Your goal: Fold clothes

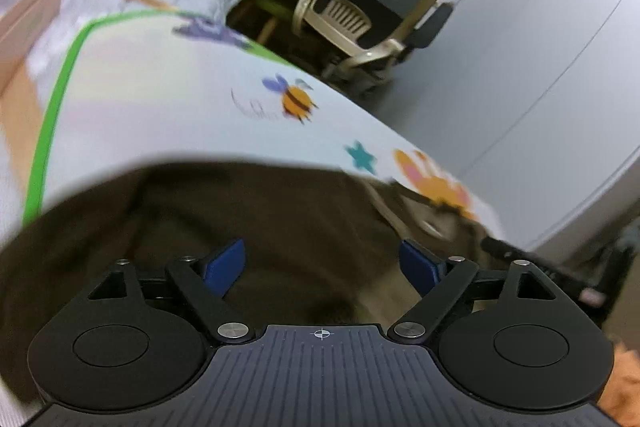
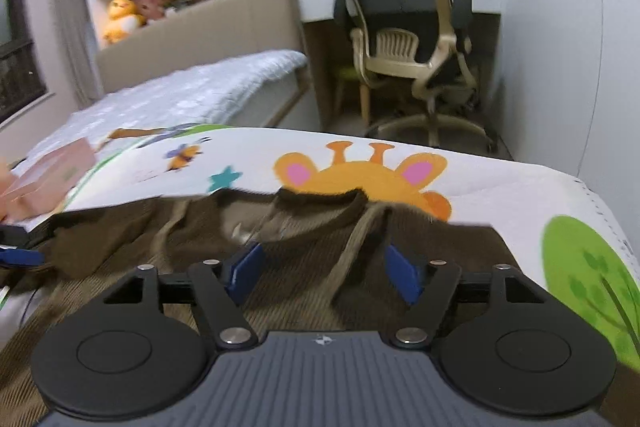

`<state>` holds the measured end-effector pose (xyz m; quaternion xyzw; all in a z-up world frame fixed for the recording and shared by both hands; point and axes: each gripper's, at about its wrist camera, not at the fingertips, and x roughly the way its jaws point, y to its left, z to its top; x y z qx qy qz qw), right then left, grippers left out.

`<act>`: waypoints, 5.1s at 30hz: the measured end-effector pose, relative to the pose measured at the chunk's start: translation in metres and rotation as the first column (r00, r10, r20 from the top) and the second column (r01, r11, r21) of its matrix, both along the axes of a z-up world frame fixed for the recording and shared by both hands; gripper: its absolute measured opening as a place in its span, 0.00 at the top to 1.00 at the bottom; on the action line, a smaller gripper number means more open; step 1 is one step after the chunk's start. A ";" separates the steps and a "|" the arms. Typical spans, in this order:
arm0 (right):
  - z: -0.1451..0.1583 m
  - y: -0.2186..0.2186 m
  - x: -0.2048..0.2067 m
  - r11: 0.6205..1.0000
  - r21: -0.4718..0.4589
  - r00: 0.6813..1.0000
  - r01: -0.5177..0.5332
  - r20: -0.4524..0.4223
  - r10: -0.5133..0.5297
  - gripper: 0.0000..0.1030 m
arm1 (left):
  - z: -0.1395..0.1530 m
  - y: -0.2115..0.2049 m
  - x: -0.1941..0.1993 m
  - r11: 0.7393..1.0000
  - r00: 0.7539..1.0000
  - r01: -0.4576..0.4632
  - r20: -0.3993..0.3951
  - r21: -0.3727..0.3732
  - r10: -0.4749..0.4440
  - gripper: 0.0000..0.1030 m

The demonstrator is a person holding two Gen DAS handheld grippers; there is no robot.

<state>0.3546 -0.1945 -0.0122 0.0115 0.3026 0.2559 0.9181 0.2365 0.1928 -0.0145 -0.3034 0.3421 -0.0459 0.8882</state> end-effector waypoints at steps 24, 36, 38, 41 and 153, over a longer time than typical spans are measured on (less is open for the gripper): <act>-0.025 -0.059 -0.075 0.970 0.242 0.999 0.031 0.021 -0.037 0.20 | -0.034 0.009 -0.004 0.866 0.866 -0.499 0.015 -0.017 0.499 0.38; -0.027 -0.062 -0.070 0.964 0.265 0.999 0.032 0.001 -0.033 0.19 | 0.028 -0.112 0.051 0.746 0.933 -0.295 0.349 0.597 0.090 0.81; -0.028 -0.062 -0.070 0.962 0.269 0.999 0.036 -0.004 -0.036 0.19 | 0.028 -0.145 0.053 0.755 0.943 -0.167 0.327 0.634 -0.066 0.81; -0.028 -0.063 -0.069 0.961 0.274 0.999 0.037 -0.009 -0.036 0.18 | 0.016 -0.183 0.048 0.751 0.934 0.078 0.215 0.656 -0.284 0.75; 0.137 0.090 0.016 0.991 0.083 0.988 -0.106 0.124 0.096 0.84 | 0.025 -0.019 0.021 0.999 0.962 0.015 0.273 0.036 -0.024 0.00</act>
